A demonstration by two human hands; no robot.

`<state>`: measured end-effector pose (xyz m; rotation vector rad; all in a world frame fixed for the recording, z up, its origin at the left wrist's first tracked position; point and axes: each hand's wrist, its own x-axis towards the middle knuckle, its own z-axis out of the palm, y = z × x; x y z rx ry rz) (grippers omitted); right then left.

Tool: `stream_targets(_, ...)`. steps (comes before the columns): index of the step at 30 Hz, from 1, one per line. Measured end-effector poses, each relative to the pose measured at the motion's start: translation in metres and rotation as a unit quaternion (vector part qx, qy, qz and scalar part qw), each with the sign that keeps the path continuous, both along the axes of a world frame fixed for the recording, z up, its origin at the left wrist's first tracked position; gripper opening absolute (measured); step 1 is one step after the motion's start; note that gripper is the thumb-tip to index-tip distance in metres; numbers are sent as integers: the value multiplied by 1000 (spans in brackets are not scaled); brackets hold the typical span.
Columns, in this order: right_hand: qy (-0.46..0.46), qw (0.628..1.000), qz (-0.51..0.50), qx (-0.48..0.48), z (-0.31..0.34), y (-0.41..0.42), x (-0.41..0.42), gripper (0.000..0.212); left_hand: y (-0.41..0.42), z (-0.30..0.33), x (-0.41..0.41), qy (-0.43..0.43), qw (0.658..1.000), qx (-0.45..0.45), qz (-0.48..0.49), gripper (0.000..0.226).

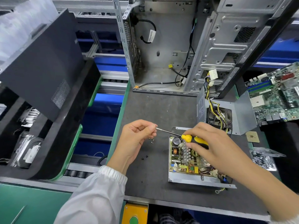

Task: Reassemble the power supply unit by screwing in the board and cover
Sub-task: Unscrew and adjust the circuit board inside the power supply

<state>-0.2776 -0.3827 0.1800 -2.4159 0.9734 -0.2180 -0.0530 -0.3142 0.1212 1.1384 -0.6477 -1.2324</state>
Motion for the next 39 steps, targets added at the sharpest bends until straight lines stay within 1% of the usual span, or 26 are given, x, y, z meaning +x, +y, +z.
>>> stream_targets(4,48,998,27,-40,6,-3,-2,26,-1,-1,1,-18,1000,1,2,8)
stream_targets(6,73,994,49,-62,10,-5,-1,33,0,0,2,-33,999,3,2,9)
stream_targets(8,71,995,50,-54,13,-7,-1,41,1,-1,2,-45,999,4,2,9)
stream_targets(10,39,998,43,-7,12,-8,0,45,1,-2,0,-48,999,1,9,8)
stream_targets(11,16,999,38,36,10,-7,0,42,1,-3,0,-46,999,-2,15,8)
stream_targets(13,-15,991,23,127,7,-6,0,28,1,-3,0,-39,999,-4,24,8)
stream_targets(15,-42,985,3,166,5,-5,0,28,1,-5,-1,-34,999,-6,24,8)
stream_targets(17,-93,979,-27,178,5,-5,0,24,2,-6,-5,-16,999,-12,27,8)
stream_targets(19,-118,974,-40,189,6,-6,1,14,2,-9,-9,11,999,-20,43,10)
stream_targets(22,-92,980,-40,170,4,-8,-1,5,5,-16,-16,38,997,-21,61,12)
stream_targets(26,-67,988,-49,134,6,-8,-6,7,11,-23,-27,92,994,-15,54,13)
stream_targets(27,-61,989,-49,128,7,-8,-8,8,12,-24,-29,103,994,-15,44,24)
stream_targets(29,-51,990,-50,119,10,-10,-10,12,13,-25,-30,119,992,-15,23,56)
stream_targets(30,-49,991,-52,117,12,-11,-11,15,14,-25,-30,120,992,-14,18,67)
stream_targets(31,-46,991,-53,114,14,-12,-12,20,14,-27,-29,119,993,-14,16,72)
stream_targets(32,-41,992,-53,110,16,-13,-13,23,15,-28,-29,116,993,-13,17,71)
stream_targets(33,-29,993,-50,102,18,-13,-14,23,16,-30,-28,111,994,-11,22,63)
stream_targets(35,-2,995,-39,87,22,-13,-17,15,20,-34,-27,88,995,-4,46,42)
stream_targets(37,39,997,-16,57,26,-13,-20,14,24,-38,-24,31,997,13,67,24)
stream_targets(39,114,993,22,10,32,-9,-21,22,28,-42,-22,-43,997,43,55,10)
